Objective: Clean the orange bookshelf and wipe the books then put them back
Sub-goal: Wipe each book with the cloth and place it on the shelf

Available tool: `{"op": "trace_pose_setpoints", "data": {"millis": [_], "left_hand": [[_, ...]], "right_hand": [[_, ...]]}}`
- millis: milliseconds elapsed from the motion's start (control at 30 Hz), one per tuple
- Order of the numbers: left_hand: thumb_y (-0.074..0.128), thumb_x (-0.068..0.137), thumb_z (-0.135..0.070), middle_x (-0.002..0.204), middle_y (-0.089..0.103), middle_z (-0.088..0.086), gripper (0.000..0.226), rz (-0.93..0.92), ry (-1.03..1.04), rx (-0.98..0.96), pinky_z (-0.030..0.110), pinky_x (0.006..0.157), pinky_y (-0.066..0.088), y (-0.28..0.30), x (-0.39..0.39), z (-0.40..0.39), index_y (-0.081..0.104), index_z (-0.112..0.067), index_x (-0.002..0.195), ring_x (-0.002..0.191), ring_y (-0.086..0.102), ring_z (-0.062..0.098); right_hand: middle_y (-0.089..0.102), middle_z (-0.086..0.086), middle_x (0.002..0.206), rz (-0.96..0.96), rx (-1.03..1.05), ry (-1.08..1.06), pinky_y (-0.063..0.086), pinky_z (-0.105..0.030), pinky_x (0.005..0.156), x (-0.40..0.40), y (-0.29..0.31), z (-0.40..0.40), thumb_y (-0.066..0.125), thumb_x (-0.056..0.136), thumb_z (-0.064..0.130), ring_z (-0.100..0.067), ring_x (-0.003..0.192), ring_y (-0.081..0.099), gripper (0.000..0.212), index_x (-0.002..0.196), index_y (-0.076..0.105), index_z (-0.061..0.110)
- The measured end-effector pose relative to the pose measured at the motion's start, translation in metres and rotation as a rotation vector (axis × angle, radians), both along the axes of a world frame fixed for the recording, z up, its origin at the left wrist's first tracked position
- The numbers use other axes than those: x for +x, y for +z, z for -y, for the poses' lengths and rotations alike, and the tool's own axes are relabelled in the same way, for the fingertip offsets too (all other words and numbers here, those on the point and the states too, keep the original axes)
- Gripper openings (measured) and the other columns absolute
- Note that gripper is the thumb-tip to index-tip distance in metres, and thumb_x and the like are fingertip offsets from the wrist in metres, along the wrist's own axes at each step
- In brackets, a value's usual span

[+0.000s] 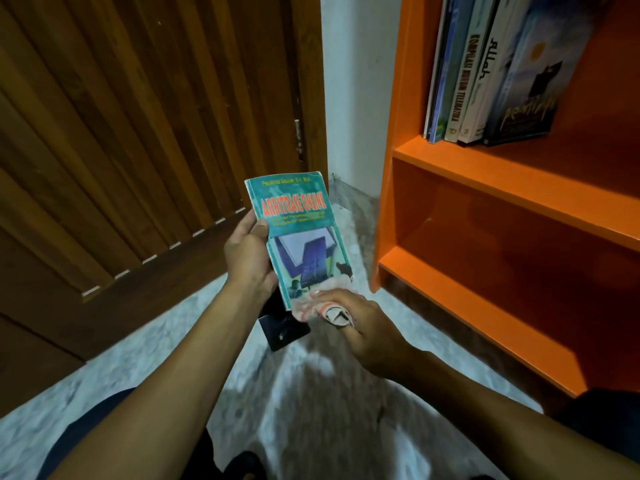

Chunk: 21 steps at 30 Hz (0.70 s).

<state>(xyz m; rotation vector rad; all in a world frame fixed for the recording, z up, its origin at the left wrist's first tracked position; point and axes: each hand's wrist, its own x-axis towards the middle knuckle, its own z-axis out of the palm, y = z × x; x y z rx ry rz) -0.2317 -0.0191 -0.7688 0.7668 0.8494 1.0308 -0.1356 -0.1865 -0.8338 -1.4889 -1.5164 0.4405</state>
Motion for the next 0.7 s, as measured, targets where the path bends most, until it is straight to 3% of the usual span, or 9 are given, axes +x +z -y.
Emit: {"op": "trace_pose_setpoints", "data": {"millis": [100,200,233,300,367,467,567,700], "left_hand": [[0.050,0.101,-0.007,0.112,0.074,0.012,0.033,-0.078,0.003,0.103,0.051,0.087,0.058,0.004,-0.008,0.000,0.060,-0.011,0.133,0.100,0.072,0.032],[0.050,0.101,-0.007,0.117,0.071,0.014,0.031,-0.166,-0.066,0.248,0.048,0.091,0.057,0.009,-0.011,0.006,0.061,-0.010,0.130,0.106,0.069,0.032],[0.049,0.101,-0.006,0.114,0.073,0.011,0.029,-0.202,-0.107,0.315,0.043,0.086,0.059,0.011,-0.011,0.009,0.062,-0.013,0.127,0.103,0.070,0.029],[0.048,0.102,-0.004,0.102,0.076,-0.003,0.028,-0.245,-0.201,0.446,0.030,0.073,0.060,0.013,-0.011,0.018,0.064,-0.018,0.119,0.093,0.072,0.018],[0.046,0.101,0.000,0.095,0.077,-0.009,0.029,-0.255,-0.286,0.527,0.027,0.075,0.060,0.016,-0.009,0.028,0.064,-0.018,0.116,0.090,0.071,0.011],[0.045,0.101,0.001,0.107,0.074,-0.005,0.031,-0.246,-0.369,0.620,0.029,0.084,0.060,0.023,-0.005,0.041,0.062,-0.018,0.118,0.098,0.069,0.013],[0.048,0.101,-0.004,0.115,0.070,-0.009,0.032,-0.266,-0.367,0.705,0.020,0.077,0.057,0.028,-0.001,0.040,0.062,-0.027,0.119,0.102,0.068,0.004],[0.055,0.100,-0.018,0.114,0.070,-0.019,0.027,-0.567,-0.400,0.899,0.020,0.078,0.057,0.030,-0.002,0.033,0.064,-0.032,0.122,0.105,0.066,0.003]], "right_hand": [[0.069,0.003,0.097,-0.177,-0.088,-0.058,0.047,-0.019,0.074,0.008,0.006,0.000,0.050,0.091,0.013,0.003,0.086,0.062,0.019,0.102,0.065,0.012],[0.062,0.015,0.077,-0.301,-0.122,-0.252,0.041,-0.024,0.059,0.029,-0.003,-0.005,0.055,0.098,0.019,0.004,0.061,0.056,0.005,0.101,0.059,0.021],[0.062,0.015,0.079,-0.365,-0.143,-0.294,0.043,-0.022,0.059,0.036,-0.003,-0.008,0.058,0.098,0.025,0.006,0.061,0.056,0.009,0.107,0.057,0.022],[0.065,0.013,0.113,-0.459,-0.168,-0.310,0.050,-0.022,0.077,0.046,-0.001,-0.011,0.066,0.092,0.039,0.005,0.093,0.062,0.037,0.125,0.052,0.030],[0.063,0.009,0.128,-0.585,-0.140,-0.281,0.050,-0.019,0.086,0.053,0.003,-0.014,0.067,0.093,0.029,-0.007,0.113,0.061,0.039,0.129,0.053,0.026],[0.069,0.003,0.124,-0.704,-0.076,-0.246,0.052,-0.018,0.086,0.057,0.016,-0.013,0.060,0.097,0.013,-0.009,0.113,0.065,0.029,0.126,0.058,0.015],[0.070,-0.002,0.120,-0.733,-0.019,-0.270,0.055,-0.025,0.089,0.067,0.035,-0.005,0.059,0.097,0.011,-0.015,0.111,0.067,0.025,0.122,0.059,0.013],[0.074,-0.006,0.110,-0.685,0.016,-0.341,0.055,-0.041,0.090,0.085,0.066,0.005,0.061,0.096,0.008,-0.026,0.105,0.069,0.018,0.113,0.062,0.011]]}}
